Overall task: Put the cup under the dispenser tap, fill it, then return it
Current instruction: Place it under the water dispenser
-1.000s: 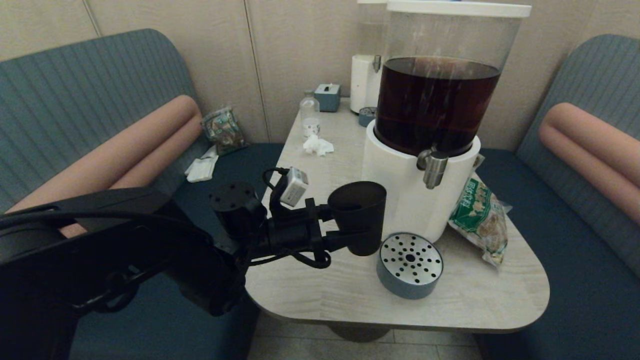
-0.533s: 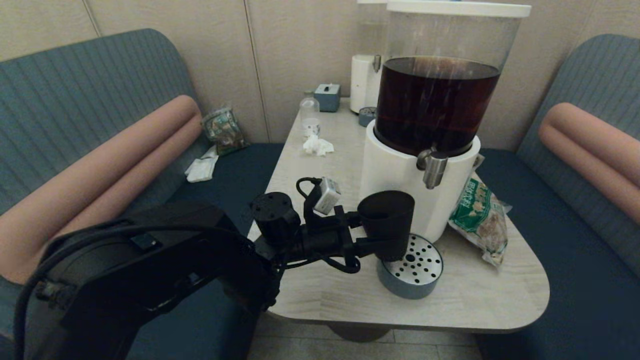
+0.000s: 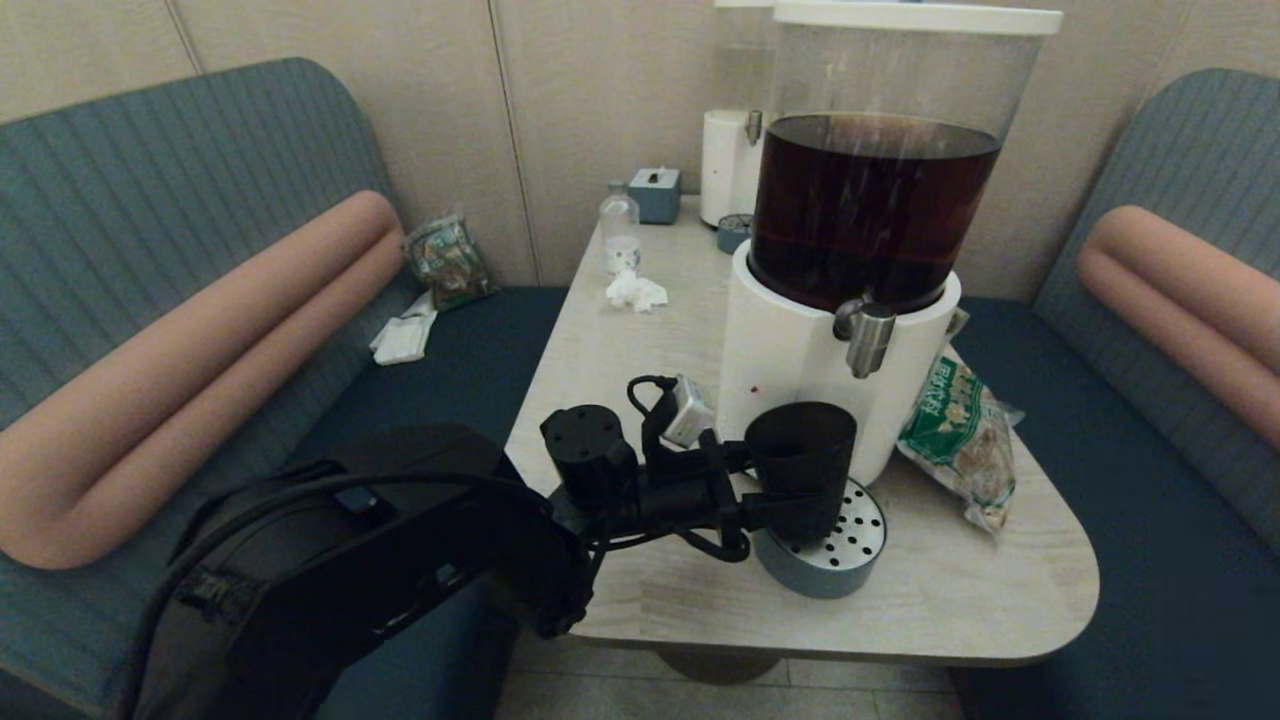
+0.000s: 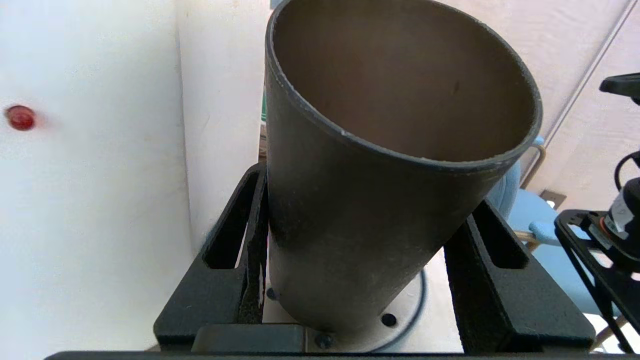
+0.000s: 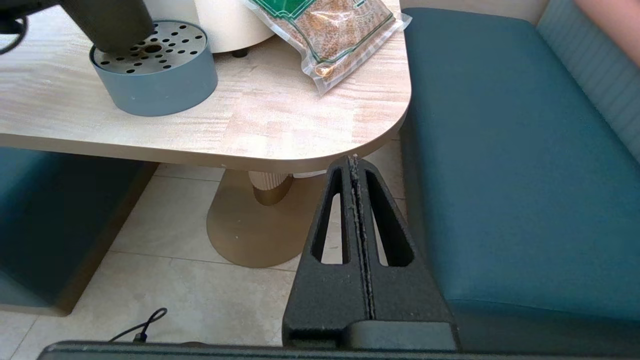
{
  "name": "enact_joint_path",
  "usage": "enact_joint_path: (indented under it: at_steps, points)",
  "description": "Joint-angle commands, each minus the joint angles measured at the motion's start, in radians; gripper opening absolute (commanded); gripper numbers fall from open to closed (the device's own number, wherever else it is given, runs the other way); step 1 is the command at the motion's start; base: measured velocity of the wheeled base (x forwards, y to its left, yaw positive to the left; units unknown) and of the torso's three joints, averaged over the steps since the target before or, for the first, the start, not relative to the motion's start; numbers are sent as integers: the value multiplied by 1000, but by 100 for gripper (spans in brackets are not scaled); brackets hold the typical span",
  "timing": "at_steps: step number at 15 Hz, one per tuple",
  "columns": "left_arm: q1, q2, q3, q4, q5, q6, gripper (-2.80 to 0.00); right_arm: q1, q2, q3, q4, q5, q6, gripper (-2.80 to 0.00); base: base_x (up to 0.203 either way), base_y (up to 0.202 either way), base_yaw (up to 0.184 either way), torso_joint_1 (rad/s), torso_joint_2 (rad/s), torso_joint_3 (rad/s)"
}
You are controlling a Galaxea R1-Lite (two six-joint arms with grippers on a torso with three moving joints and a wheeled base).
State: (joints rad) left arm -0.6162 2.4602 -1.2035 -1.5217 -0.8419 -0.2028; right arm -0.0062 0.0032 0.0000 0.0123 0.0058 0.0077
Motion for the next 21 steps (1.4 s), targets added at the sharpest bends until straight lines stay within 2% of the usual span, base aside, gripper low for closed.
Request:
enact_joint_path:
  at_steps: [1, 2, 10, 11, 17, 21]
  points:
    - [-4, 50, -64, -8, -4, -5, -280, 0, 0, 0, 0, 0, 0, -280, 0, 0, 0, 0, 0, 0]
    - [-7, 68, -101, -8, -4, -8, -280, 0, 0, 0, 0, 0, 0, -280, 0, 0, 0, 0, 0, 0]
    - [-11, 83, -103, -8, 3, -12, -280, 0, 0, 0, 0, 0, 2, -280, 0, 0, 0, 0, 0, 0]
    - [-11, 82, -106, -8, 3, -12, 0, 0, 0, 0, 0, 0, 2, -280, 0, 0, 0, 0, 0, 0]
    - [-11, 45, -92, -8, 2, -12, 0, 0, 0, 0, 0, 0, 2, -280, 0, 0, 0, 0, 0, 0]
    - [-10, -10, -8, -8, 1, -12, 0, 0, 0, 0, 0, 0, 2, -280, 0, 0, 0, 0, 0, 0]
